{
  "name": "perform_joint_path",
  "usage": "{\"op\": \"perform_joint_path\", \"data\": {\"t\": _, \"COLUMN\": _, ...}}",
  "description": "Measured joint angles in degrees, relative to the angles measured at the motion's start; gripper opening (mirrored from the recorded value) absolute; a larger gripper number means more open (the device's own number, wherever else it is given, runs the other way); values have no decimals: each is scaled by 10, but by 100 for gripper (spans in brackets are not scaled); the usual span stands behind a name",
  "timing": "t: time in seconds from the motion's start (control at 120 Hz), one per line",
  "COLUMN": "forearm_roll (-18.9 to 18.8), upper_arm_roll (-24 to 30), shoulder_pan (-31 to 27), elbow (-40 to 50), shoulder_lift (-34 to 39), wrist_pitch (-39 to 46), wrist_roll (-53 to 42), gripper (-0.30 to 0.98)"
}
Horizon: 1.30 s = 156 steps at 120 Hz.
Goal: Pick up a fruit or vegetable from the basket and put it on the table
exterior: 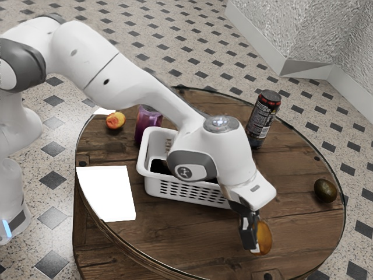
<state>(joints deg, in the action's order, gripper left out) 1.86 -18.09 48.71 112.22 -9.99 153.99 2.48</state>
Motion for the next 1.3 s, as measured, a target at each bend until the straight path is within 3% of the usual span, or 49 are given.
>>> {"op": "perform_joint_path", "data": {"t": 0.283, "forearm_roll": 32, "upper_arm_roll": 0, "shoulder_pan": -12, "elbow": 23, "shoulder_lift": -18, "wrist_pitch": 18, "wrist_roll": 2, "gripper": 31}}
{"op": "perform_joint_path", "data": {"t": 0.342, "forearm_roll": 36, "upper_arm_roll": 0, "shoulder_pan": -17, "elbow": 24, "shoulder_lift": -21, "wrist_pitch": 7, "wrist_roll": -1, "gripper": 45}}
{"op": "perform_joint_path", "data": {"t": 0.442, "forearm_roll": 40, "upper_arm_roll": 1, "shoulder_pan": -22, "elbow": 23, "shoulder_lift": -23, "wrist_pitch": -11, "wrist_roll": -9, "gripper": 54}}
{"op": "perform_joint_path", "data": {"t": 0.625, "forearm_roll": 11, "upper_arm_roll": -6, "shoulder_pan": -31, "elbow": -11, "shoulder_lift": -23, "wrist_pitch": -68, "wrist_roll": -28, "gripper": 57}}
{"op": "perform_joint_path", "data": {"t": 0.7, "forearm_roll": 0, "upper_arm_roll": -3, "shoulder_pan": -32, "elbow": -17, "shoulder_lift": -39, "wrist_pitch": -89, "wrist_roll": -44, "gripper": 70}}
{"op": "perform_joint_path", "data": {"t": 0.783, "forearm_roll": -18, "upper_arm_roll": 19, "shoulder_pan": -62, "elbow": -101, "shoulder_lift": -66, "wrist_pitch": -174, "wrist_roll": -47, "gripper": 33}}
{"op": "perform_joint_path", "data": {"t": 0.8, "forearm_roll": -27, "upper_arm_roll": 37, "shoulder_pan": -80, "elbow": -122, "shoulder_lift": -73, "wrist_pitch": -192, "wrist_roll": -47, "gripper": 32}}
{"op": "perform_joint_path", "data": {"t": 0.908, "forearm_roll": -63, "upper_arm_roll": 103, "shoulder_pan": -144, "elbow": -188, "shoulder_lift": -108, "wrist_pitch": -284, "wrist_roll": -57, "gripper": 49}}
{"op": "perform_joint_path", "data": {"t": 1.05, "forearm_roll": -88, "upper_arm_roll": 168, "shoulder_pan": -189, "elbow": -266, "shoulder_lift": -146, "wrist_pitch": -385, "wrist_roll": -68, "gripper": 54}}
{"op": "perform_joint_path", "data": {"t": 1.3, "forearm_roll": -114, "upper_arm_roll": 192, "shoulder_pan": -199, "elbow": -303, "shoulder_lift": -159, "wrist_pitch": -465, "wrist_roll": -74, "gripper": 62}}
